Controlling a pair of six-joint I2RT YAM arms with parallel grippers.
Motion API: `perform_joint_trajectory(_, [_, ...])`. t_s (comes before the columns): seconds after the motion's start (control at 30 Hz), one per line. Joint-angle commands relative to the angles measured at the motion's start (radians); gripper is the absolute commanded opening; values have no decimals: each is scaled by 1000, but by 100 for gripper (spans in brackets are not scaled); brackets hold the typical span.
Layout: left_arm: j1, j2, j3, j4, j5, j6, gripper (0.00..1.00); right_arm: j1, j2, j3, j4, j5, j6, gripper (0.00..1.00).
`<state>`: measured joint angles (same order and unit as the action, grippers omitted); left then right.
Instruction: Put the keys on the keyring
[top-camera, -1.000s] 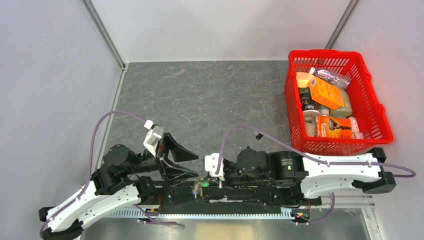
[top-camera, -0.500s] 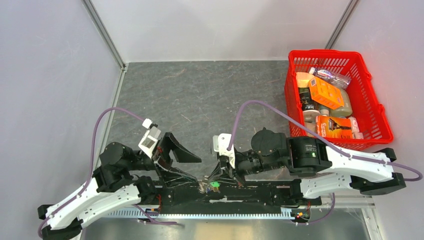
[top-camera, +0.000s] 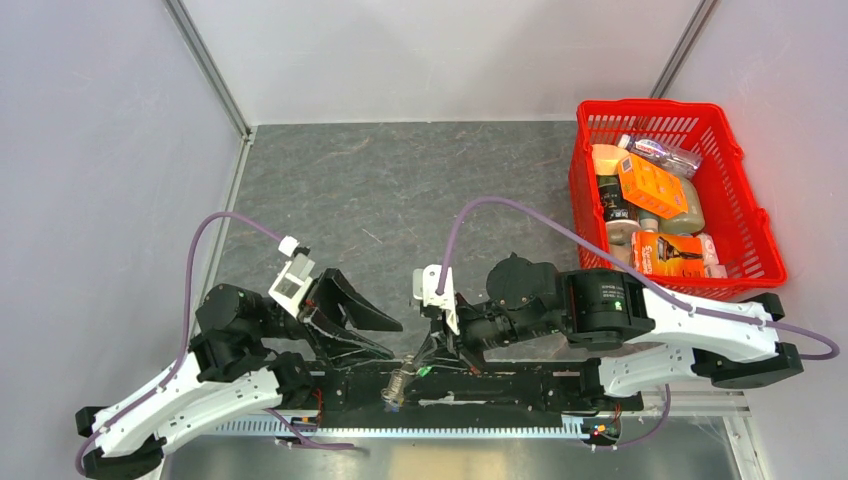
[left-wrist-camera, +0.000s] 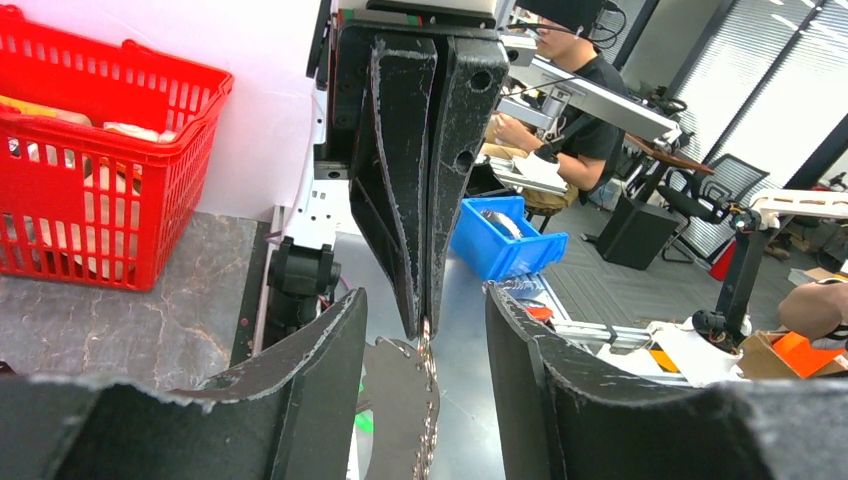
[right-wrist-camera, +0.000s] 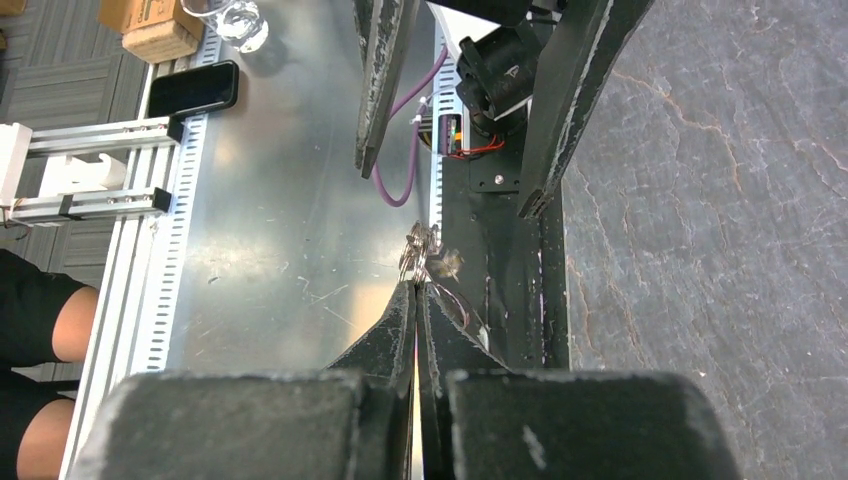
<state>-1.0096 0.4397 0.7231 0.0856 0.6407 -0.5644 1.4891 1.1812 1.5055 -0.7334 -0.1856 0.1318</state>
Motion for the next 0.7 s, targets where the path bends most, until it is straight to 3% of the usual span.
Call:
perform_joint_trajectory(0.0, [3,8,4,53,35,-29,54,-3,-15,65,55,7,19,0])
perform_joint_trajectory(0.33, [3,-11,-55,153,26,-87,54,-3,-61,5,185,80,93,0])
perform_joint_trajectory(0.67, [3,-67,-109,273,-28,-141,54,-3,-165,-184,461,127,127,0])
